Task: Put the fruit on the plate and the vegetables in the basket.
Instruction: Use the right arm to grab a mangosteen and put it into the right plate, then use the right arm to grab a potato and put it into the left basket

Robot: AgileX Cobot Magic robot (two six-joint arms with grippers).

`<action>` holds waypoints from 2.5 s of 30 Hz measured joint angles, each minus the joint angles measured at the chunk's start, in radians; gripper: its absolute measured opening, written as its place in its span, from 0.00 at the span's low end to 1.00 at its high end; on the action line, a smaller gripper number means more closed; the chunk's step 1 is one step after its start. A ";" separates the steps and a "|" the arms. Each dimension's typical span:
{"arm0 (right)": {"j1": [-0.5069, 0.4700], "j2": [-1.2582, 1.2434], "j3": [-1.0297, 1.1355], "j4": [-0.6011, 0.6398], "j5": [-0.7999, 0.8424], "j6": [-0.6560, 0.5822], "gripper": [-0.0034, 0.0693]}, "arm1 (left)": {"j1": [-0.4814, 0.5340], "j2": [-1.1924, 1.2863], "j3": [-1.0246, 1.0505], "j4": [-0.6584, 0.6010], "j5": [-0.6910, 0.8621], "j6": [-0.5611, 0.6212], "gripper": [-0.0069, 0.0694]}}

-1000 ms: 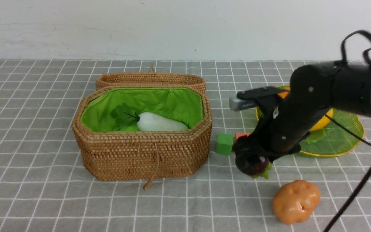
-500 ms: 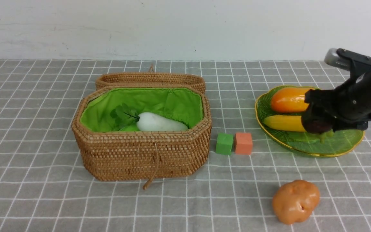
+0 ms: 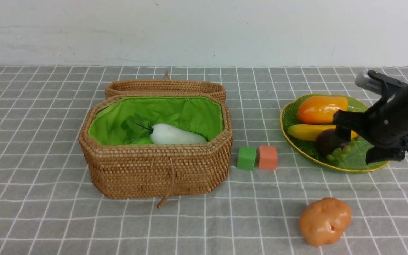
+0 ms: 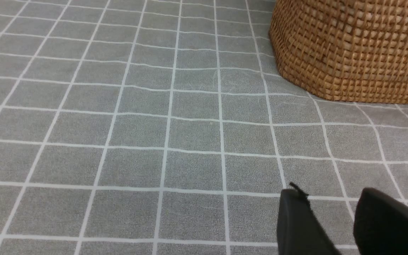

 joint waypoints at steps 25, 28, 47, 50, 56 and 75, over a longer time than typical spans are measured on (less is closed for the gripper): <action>0.269 -0.172 0.397 -0.165 -0.214 0.523 0.82 | 0.000 0.000 0.000 0.000 0.000 0.000 0.40; 0.269 -0.172 0.399 -0.165 -0.218 0.490 0.81 | 0.000 0.000 0.000 0.000 0.000 0.000 0.40; 0.269 -0.232 0.334 -0.071 -0.150 0.179 0.69 | 0.000 0.000 0.000 0.000 0.000 0.000 0.40; 0.269 -0.233 0.302 -0.065 -0.117 0.145 0.69 | 0.000 0.000 0.000 0.000 0.000 0.000 0.40; 0.269 -0.243 0.142 0.084 -0.041 -0.086 0.69 | 0.000 0.000 0.000 0.000 0.000 0.000 0.40; 0.405 0.164 -0.505 0.415 0.016 -0.496 0.86 | 0.000 0.000 0.000 0.000 0.000 0.000 0.40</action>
